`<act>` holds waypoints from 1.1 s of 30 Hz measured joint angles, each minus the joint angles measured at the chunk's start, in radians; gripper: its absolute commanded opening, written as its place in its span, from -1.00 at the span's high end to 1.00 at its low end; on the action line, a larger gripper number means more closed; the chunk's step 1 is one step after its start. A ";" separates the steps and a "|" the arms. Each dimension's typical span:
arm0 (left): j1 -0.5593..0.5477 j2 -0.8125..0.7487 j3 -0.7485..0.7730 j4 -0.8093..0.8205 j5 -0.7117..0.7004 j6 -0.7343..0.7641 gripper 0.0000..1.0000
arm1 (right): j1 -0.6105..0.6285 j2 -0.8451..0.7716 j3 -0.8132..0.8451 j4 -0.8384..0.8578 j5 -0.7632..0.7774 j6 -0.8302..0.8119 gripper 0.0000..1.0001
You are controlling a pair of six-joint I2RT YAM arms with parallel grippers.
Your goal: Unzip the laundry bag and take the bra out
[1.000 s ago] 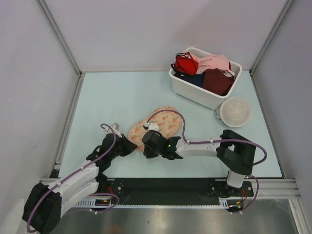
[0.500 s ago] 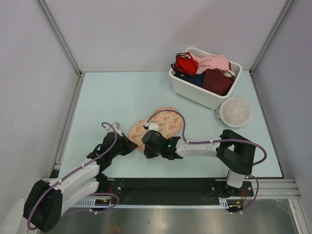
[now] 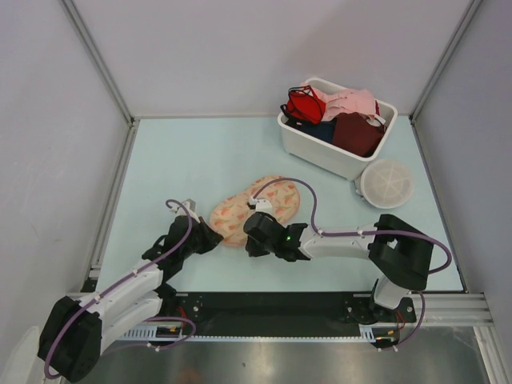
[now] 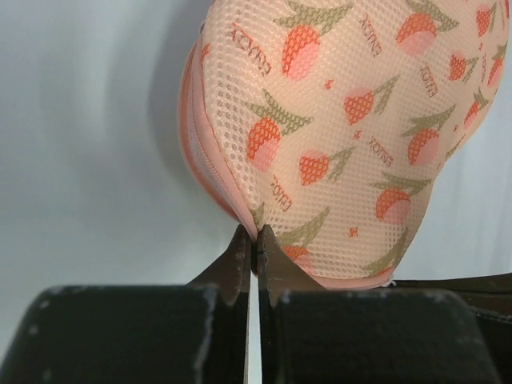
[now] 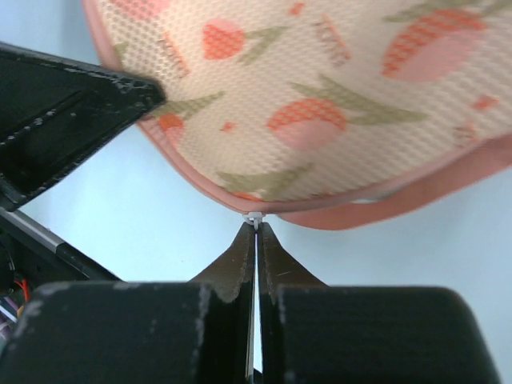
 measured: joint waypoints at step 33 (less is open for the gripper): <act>0.085 0.090 0.117 -0.004 0.037 0.129 -0.33 | 0.038 0.080 0.094 -0.005 -0.038 0.002 1.00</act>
